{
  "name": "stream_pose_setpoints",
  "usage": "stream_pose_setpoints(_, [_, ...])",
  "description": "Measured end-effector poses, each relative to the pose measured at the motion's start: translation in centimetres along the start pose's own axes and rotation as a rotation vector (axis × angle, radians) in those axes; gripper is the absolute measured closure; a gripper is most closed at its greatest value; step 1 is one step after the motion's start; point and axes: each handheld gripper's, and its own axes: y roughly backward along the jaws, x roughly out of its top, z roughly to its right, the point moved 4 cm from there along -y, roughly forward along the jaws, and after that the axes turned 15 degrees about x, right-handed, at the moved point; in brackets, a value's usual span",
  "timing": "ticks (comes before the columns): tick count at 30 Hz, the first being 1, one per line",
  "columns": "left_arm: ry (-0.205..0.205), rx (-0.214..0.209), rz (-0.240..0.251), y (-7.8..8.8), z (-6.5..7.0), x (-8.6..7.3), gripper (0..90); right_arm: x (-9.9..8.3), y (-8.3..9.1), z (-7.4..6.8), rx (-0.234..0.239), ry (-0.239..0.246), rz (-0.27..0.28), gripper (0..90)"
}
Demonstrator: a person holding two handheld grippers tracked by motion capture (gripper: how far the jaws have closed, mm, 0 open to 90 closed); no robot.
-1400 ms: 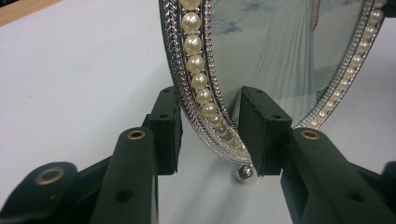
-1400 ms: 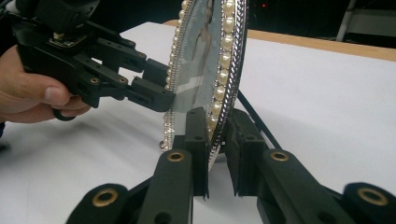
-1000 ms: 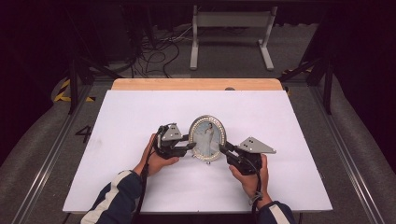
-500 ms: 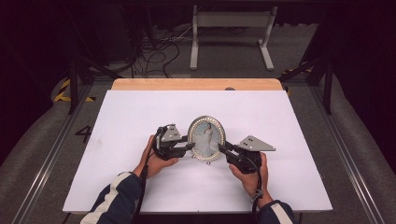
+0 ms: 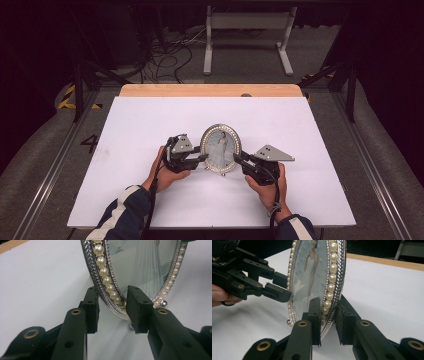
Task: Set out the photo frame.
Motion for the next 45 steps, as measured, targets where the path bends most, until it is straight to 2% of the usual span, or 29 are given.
stream_pose_setpoints(19, [0.001, 0.012, -0.007, 0.3, 0.4, -0.1, 63.0, 0.1, 0.0, 0.4, -0.002, -0.007, -0.004, 74.5])
stream_pose_setpoints(31, [-0.039, 0.044, -0.012, 0.4, 1.4, -0.3, 65.6, 0.3, 0.1, 1.2, -0.02, -0.015, 0.003, 73.0])
stream_pose_setpoints(45, [-0.057, 0.047, -0.007, 0.8, 2.0, -0.3, 66.9, 0.3, 0.0, 1.5, -0.032, 0.018, -0.012, 71.6])
